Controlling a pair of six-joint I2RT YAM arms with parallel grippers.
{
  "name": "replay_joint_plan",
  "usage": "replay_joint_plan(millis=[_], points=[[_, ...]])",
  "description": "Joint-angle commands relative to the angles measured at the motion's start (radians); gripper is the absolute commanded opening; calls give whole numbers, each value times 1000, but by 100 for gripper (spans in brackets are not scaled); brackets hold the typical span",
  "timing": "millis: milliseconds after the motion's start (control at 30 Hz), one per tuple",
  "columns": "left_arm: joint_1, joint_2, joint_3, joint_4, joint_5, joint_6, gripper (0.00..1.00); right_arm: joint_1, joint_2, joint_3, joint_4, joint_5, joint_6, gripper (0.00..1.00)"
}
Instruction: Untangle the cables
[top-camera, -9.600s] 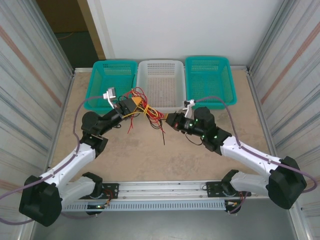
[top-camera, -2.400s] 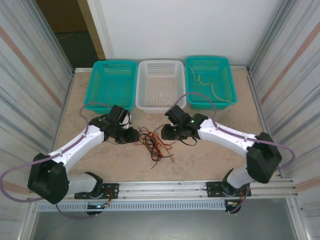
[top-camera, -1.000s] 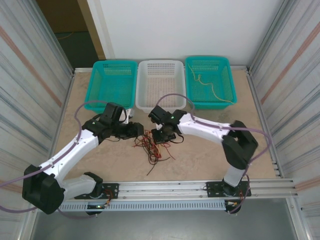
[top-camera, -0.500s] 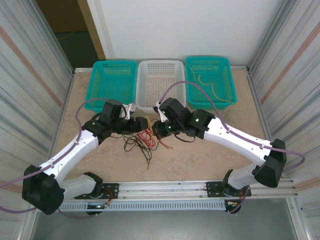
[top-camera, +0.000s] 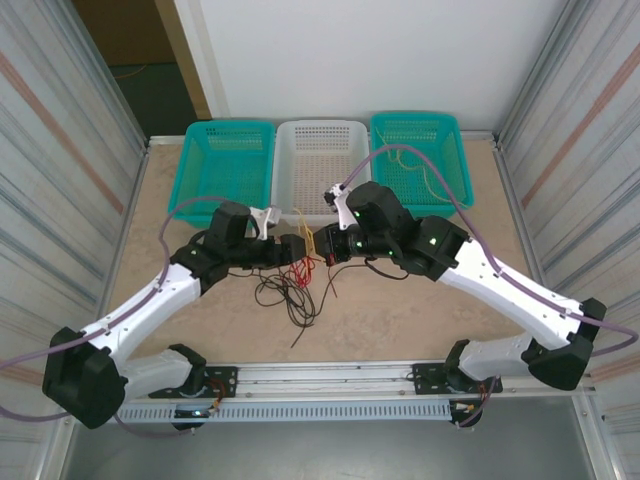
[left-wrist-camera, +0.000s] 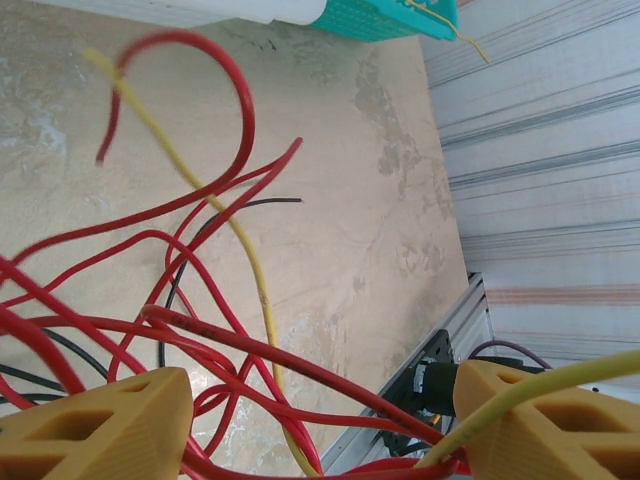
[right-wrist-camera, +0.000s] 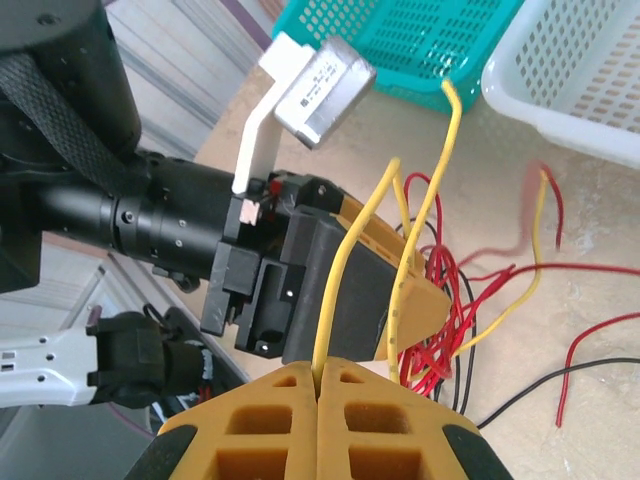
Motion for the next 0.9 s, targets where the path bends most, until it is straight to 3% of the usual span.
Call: replay_joint_plan(millis=[0, 267, 567, 867], points=[[-3, 17, -14, -21, -19, -2, 67, -5, -66, 30, 53, 20, -21, 0], [-2, 29, -49, -115, -97, -11, 67, -6, -215, 8, 139, 34, -53, 0], [4, 35, -82, -161, -164, -32, 65, -51, -320, 29, 98, 79, -86, 0], [20, -37, -110, -171, -98, -47, 64, -92, -350, 16, 72, 88, -85, 0]])
